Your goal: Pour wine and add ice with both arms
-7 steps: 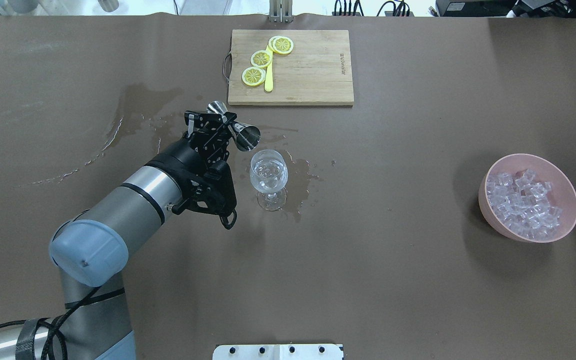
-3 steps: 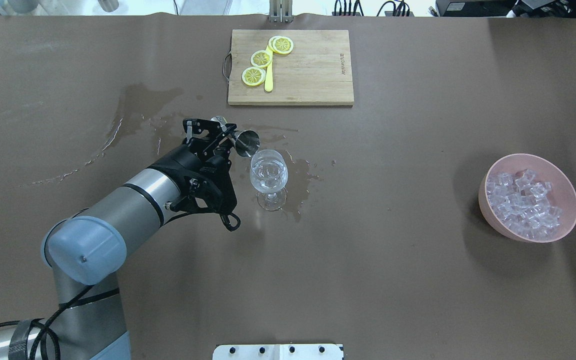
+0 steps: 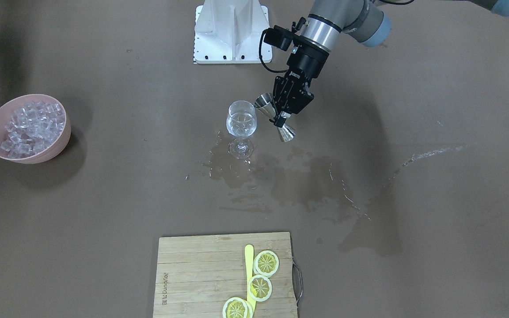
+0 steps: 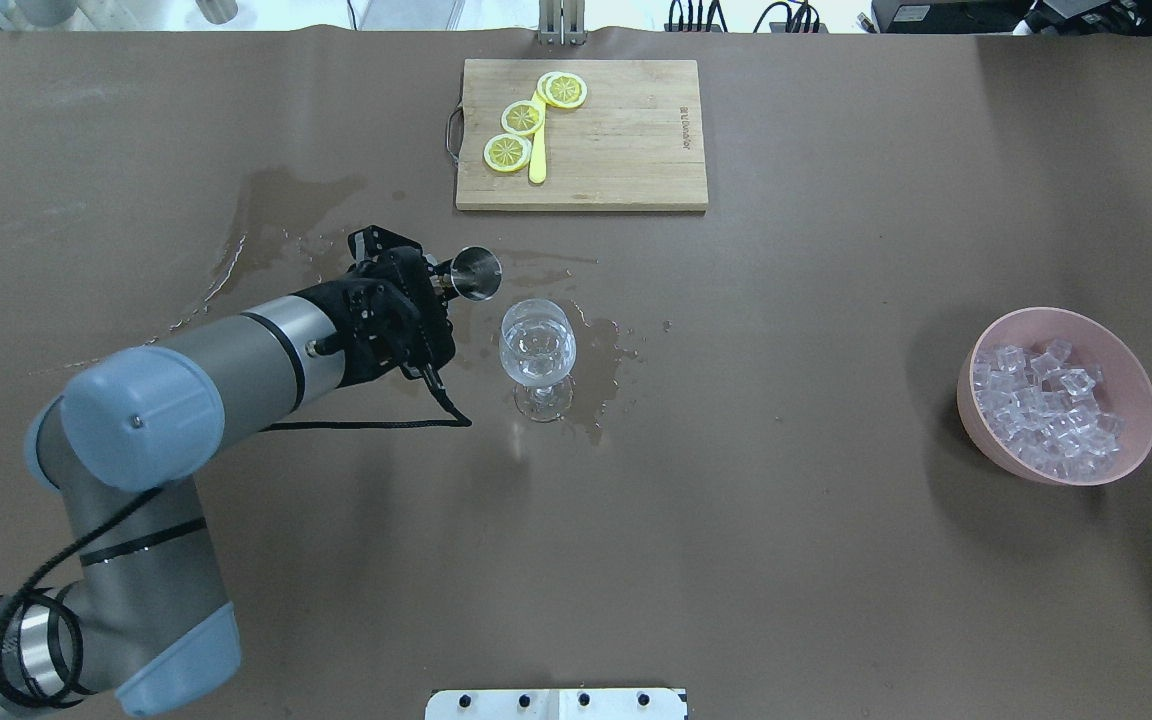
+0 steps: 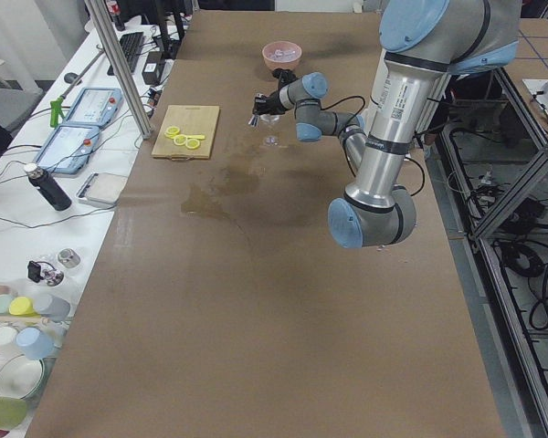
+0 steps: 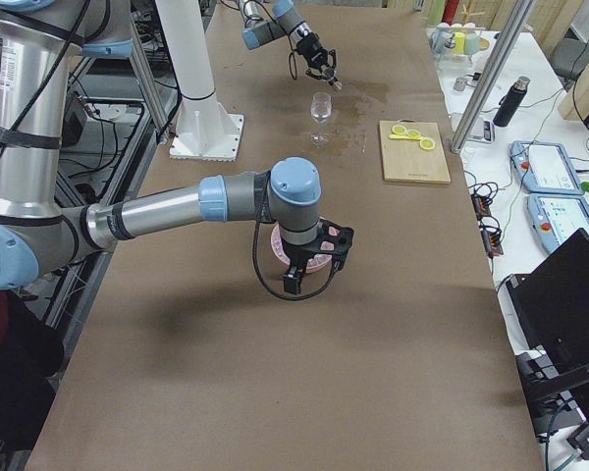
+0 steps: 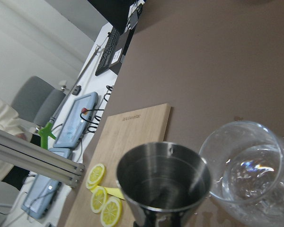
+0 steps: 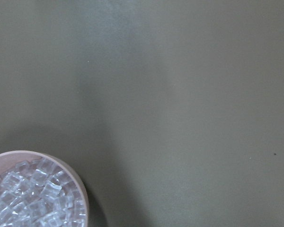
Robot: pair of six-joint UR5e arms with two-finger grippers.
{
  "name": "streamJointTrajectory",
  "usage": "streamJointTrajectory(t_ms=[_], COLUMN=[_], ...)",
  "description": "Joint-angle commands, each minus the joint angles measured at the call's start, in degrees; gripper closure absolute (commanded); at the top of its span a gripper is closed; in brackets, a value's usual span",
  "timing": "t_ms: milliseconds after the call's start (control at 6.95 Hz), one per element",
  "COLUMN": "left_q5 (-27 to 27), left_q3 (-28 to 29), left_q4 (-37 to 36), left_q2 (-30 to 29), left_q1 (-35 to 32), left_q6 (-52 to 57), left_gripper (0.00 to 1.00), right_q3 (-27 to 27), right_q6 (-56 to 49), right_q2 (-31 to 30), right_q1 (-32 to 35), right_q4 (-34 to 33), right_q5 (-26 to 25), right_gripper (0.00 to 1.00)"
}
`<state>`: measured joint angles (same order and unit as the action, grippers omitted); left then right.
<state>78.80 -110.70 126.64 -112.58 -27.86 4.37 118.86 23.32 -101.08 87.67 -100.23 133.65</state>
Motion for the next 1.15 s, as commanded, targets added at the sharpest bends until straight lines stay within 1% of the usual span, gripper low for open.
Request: streamJointTrajectory(t_ms=[0,144,288,431,575,719,863,1007], left_q5=[12.38,15.57,20.21,22.0,26.1,31.19,31.94,33.51], left_q3=[-1.71,-1.62,-1.01,-0.83,0.13,2.83,4.51,5.84], left_q4=[-6.82,-7.01,-8.84,-10.78,-11.14,-10.89,-10.01,-9.31], left_q2=[0.43,2.09,2.19,2.36,3.5,4.29,5.6,7.18], left_q1=[-8.13,-11.57,-15.69,-19.04,-22.81,-26.68,-29.07,-30.39], left_q6=[-6.2,-6.65,-6.66,-7.0,-11.62,-15.15,-16.57,-21.2], left_gripper=[1.0,1.0,1.0,1.0,1.0,1.0,1.0,1.0], right_q3=[2.69,2.43,2.26,1.99,1.99,1.56,-2.02,-6.84], right_q6=[8.38,14.16,17.61,18.08,18.95,20.18,22.19,25.61], right_q2=[0.27,1.58,4.29,4.92,4.93,5.1,5.11,5.37], right_q1=[-7.05,-11.95,-14.87,-17.25,-20.06,-22.96,-24.99,-27.18], right_q4=[3.86,6.86,7.32,7.33,7.42,8.37,13.69,21.92], right_q5=[-0.14,-0.67,-0.93,-1.8,-3.12,-5.31,-5.68,-6.55], right_gripper=[0.0,0.0,0.0,0.0,0.0,0.0,0.0,0.0])
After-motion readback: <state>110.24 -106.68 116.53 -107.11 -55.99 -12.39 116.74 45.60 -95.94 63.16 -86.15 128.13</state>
